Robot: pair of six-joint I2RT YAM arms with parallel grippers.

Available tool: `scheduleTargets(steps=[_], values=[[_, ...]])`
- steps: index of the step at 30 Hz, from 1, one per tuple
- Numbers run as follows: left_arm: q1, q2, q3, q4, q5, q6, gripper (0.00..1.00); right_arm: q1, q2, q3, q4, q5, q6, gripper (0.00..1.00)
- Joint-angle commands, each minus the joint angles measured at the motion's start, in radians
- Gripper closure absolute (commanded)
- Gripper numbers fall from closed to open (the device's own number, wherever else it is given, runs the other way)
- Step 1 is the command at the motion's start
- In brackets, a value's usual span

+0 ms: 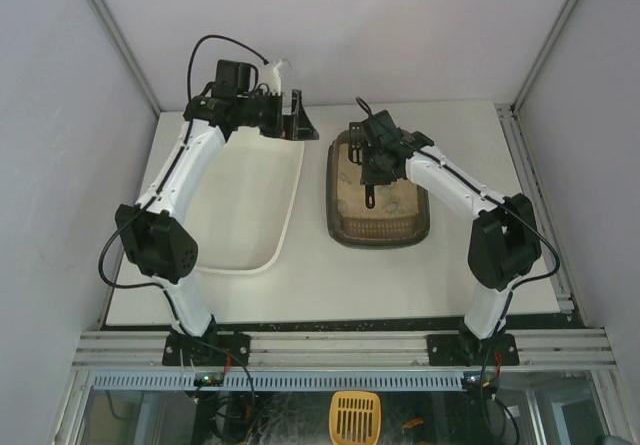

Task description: Clean the litter box

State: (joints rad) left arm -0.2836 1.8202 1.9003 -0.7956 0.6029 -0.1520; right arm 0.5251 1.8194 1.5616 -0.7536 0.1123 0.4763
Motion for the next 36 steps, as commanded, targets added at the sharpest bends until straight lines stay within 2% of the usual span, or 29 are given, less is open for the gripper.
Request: scheduleTargets(steps=[1, 3, 4, 5, 6, 8, 13, 22, 36], values=[[-0.05, 0.025, 0.01, 0.183, 0.134, -0.044, 0.05, 0.04, -0.099, -0.021, -0.003, -0.05, -0.031, 1.0], [-0.067, 0.049, 0.017, 0.206, 0.123, -0.066, 0.37, 0.053, -0.116, -0.039, -0.001, -0.05, -0.025, 1.0], [-0.072, 0.062, 0.024, 0.21, 0.106, -0.077, 0.5, 0.058, -0.125, -0.046, 0.0, -0.047, -0.022, 1.0], [-0.077, 0.075, 0.028, 0.213, 0.096, -0.086, 0.54, 0.062, -0.134, -0.055, 0.004, -0.047, -0.019, 1.0], [-0.079, 0.087, 0.031, 0.219, 0.087, -0.093, 0.52, 0.067, -0.142, -0.064, 0.006, -0.045, -0.018, 1.0], [-0.085, 0.109, 0.037, 0.221, 0.07, -0.092, 0.4, 0.078, -0.149, -0.07, -0.003, -0.032, -0.011, 1.0], [-0.089, 0.149, 0.047, 0.217, 0.043, -0.084, 0.32, 0.108, -0.153, -0.078, 0.0, -0.032, -0.003, 1.0], [-0.094, 0.158, 0.041, 0.215, -0.022, -0.05, 0.3, 0.123, -0.145, -0.063, 0.009, -0.067, 0.016, 1.0], [-0.127, 0.19, -0.005, 0.278, 0.031, -0.102, 0.33, 0.153, -0.159, -0.038, 0.042, -0.135, 0.018, 1.0]])
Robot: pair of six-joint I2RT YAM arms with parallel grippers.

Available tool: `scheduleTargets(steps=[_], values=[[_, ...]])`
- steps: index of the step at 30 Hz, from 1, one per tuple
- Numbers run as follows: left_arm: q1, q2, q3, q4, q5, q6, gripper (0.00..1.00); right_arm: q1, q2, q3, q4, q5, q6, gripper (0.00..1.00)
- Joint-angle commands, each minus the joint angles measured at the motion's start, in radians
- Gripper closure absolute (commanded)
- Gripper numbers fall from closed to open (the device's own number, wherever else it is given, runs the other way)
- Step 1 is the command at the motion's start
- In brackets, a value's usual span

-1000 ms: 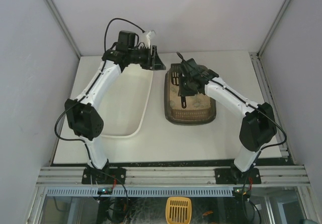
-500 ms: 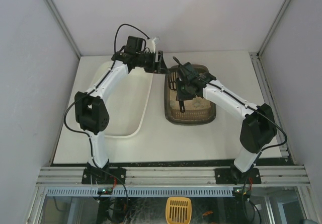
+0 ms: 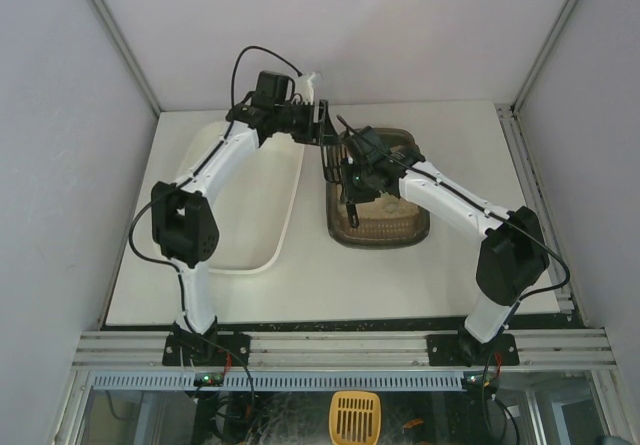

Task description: Clean the litter box

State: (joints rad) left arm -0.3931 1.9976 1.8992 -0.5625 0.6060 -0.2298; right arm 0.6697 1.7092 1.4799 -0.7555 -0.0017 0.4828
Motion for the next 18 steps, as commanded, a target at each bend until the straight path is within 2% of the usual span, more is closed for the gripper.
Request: scheduleTargets(steps=[1, 7, 13, 16, 18], values=[[-0.019, 0.014, -0.007, 0.045, 0.028, -0.023, 0.34, 0.008, -0.05, 0.045, 0.042, -0.02, 0.01, 1.0], [-0.02, 0.011, -0.03, 0.03, 0.019, 0.006, 0.41, 0.008, -0.063, 0.049, 0.038, -0.012, 0.004, 1.0], [-0.02, -0.015, -0.083, 0.049, 0.016, 0.009, 0.55, 0.008, -0.067, 0.052, 0.041, -0.01, -0.01, 1.0], [-0.018, -0.023, -0.097, 0.052, 0.018, 0.009, 0.79, 0.008, -0.073, 0.049, 0.044, -0.002, -0.017, 1.0], [-0.018, -0.023, -0.097, 0.044, 0.033, 0.001, 0.98, 0.007, -0.08, 0.044, 0.039, 0.027, -0.013, 1.0]])
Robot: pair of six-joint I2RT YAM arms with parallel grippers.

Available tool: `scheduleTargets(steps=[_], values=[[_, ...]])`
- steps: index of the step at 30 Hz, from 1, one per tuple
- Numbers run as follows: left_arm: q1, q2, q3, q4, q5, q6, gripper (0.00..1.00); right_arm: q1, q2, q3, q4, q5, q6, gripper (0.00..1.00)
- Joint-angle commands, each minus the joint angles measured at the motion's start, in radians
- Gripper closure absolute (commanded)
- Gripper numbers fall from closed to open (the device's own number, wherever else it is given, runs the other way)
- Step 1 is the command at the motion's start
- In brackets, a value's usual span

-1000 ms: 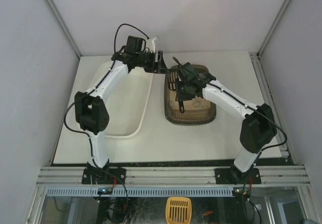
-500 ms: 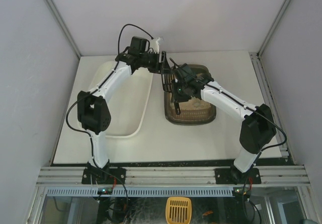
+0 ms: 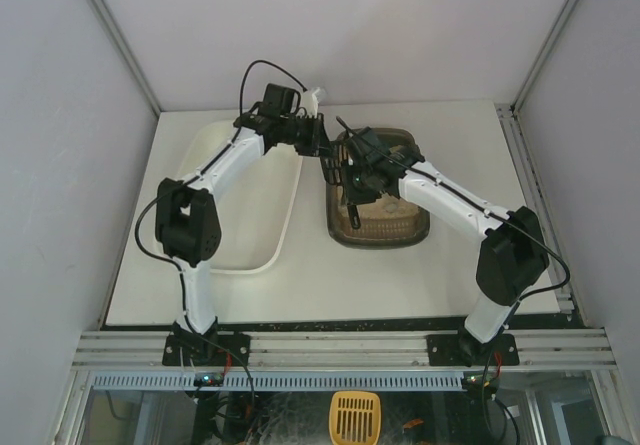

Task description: Clean the litter box

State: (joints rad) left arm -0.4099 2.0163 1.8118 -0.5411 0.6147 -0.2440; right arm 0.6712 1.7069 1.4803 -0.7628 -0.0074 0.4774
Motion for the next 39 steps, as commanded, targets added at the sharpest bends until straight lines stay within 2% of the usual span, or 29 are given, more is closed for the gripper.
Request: scheduleTargets(steps=[1, 3, 5, 6, 9, 11, 13, 15, 19, 26, 27, 29, 31, 39], values=[[-0.001, -0.048, -0.013, 0.021, 0.037, 0.004, 1.0, 0.005, -0.083, 0.041, 0.045, 0.038, -0.007, 1.0], [0.0, -0.064, -0.029, 0.036, 0.064, -0.017, 1.0, 0.004, -0.096, 0.03, 0.05, 0.037, -0.006, 0.99], [0.004, -0.095, -0.066, 0.081, 0.087, -0.054, 1.0, -0.001, -0.118, 0.006, 0.065, 0.01, -0.003, 0.89], [0.006, -0.111, -0.087, 0.11, 0.097, -0.078, 1.0, -0.005, -0.141, -0.014, 0.079, -0.01, 0.003, 0.79], [0.019, -0.152, -0.146, 0.2, 0.126, -0.158, 1.0, -0.039, -0.224, -0.101, 0.166, -0.094, 0.029, 0.4], [0.03, -0.165, -0.175, 0.26, 0.152, -0.221, 1.0, -0.077, -0.297, -0.188, 0.228, -0.182, 0.044, 0.29], [0.038, -0.169, -0.189, 0.308, 0.185, -0.278, 1.0, -0.123, -0.38, -0.304, 0.355, -0.282, 0.079, 0.12], [0.04, -0.173, -0.197, 0.33, 0.2, -0.305, 1.0, -0.162, -0.456, -0.409, 0.475, -0.371, 0.123, 0.08], [0.04, -0.184, -0.226, 0.376, 0.217, -0.343, 1.0, -0.198, -0.537, -0.522, 0.612, -0.465, 0.181, 0.1], [0.039, -0.201, -0.264, 0.41, 0.213, -0.357, 1.0, -0.189, -0.499, -0.552, 0.644, -0.49, 0.187, 0.25], [0.04, -0.203, -0.27, 0.413, 0.212, -0.357, 1.0, -0.189, -0.495, -0.56, 0.662, -0.496, 0.195, 0.29], [0.041, -0.207, -0.278, 0.415, 0.205, -0.355, 1.0, -0.191, -0.485, -0.57, 0.694, -0.514, 0.208, 0.49], [0.04, -0.21, -0.282, 0.415, 0.201, -0.351, 1.0, -0.191, -0.469, -0.571, 0.708, -0.528, 0.216, 0.63], [0.041, -0.218, -0.275, 0.42, 0.204, -0.362, 1.0, -0.195, -0.439, -0.592, 0.759, -0.549, 0.228, 0.64]])
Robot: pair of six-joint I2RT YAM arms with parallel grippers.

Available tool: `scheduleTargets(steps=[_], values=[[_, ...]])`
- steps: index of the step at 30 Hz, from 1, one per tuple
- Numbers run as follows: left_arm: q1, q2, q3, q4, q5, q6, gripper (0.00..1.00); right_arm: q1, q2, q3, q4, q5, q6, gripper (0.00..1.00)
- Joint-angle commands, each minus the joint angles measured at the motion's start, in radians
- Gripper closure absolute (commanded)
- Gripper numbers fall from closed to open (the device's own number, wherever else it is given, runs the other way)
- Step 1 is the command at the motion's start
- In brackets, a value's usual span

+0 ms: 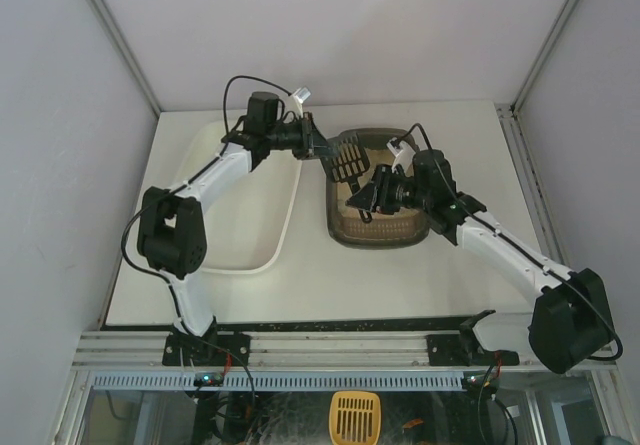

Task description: Clean the litter box

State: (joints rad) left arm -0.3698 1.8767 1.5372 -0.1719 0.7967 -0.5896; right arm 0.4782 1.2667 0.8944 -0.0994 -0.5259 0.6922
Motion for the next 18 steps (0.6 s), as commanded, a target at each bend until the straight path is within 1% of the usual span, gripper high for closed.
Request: scheduleTargets(steps=[1, 4, 8, 9, 10, 12, 13, 14, 15, 16, 18], values=[[0.0, -0.079, 0.0, 0.05, 0.022, -0.02, 1.0, -0.002, 0.007, -0.008, 0.103, -0.036, 0.017, 0.64], [0.002, -0.083, -0.004, 0.058, 0.021, -0.026, 1.0, -0.004, 0.023, -0.01, 0.122, -0.048, 0.028, 0.67], [0.003, -0.088, -0.006, 0.062, 0.018, -0.034, 1.0, -0.004, 0.035, -0.012, 0.141, -0.067, 0.036, 0.68], [0.005, -0.088, -0.004, 0.063, 0.019, -0.037, 1.0, -0.003, 0.036, -0.014, 0.144, -0.069, 0.034, 0.7], [0.006, -0.088, -0.003, 0.063, 0.021, -0.04, 1.0, -0.005, 0.037, -0.016, 0.144, -0.069, 0.032, 0.75], [0.009, -0.091, -0.004, 0.062, 0.023, -0.044, 1.0, -0.01, 0.042, -0.02, 0.144, -0.075, 0.029, 0.94], [0.008, -0.093, -0.006, 0.061, 0.024, -0.044, 1.0, -0.013, 0.044, -0.019, 0.143, -0.078, 0.03, 1.0], [0.008, -0.098, -0.012, 0.061, 0.023, -0.042, 0.98, -0.015, 0.044, -0.021, 0.14, -0.079, 0.031, 1.0], [0.008, -0.103, -0.014, 0.053, 0.011, -0.036, 0.94, -0.017, 0.04, -0.02, 0.134, -0.079, 0.028, 1.0], [0.008, -0.109, -0.01, 0.032, -0.008, -0.021, 0.86, -0.019, 0.032, -0.02, 0.122, -0.079, 0.021, 1.0], [0.008, -0.114, 0.018, -0.032, -0.047, 0.03, 0.67, -0.026, 0.01, -0.02, 0.075, -0.065, -0.002, 1.0]])
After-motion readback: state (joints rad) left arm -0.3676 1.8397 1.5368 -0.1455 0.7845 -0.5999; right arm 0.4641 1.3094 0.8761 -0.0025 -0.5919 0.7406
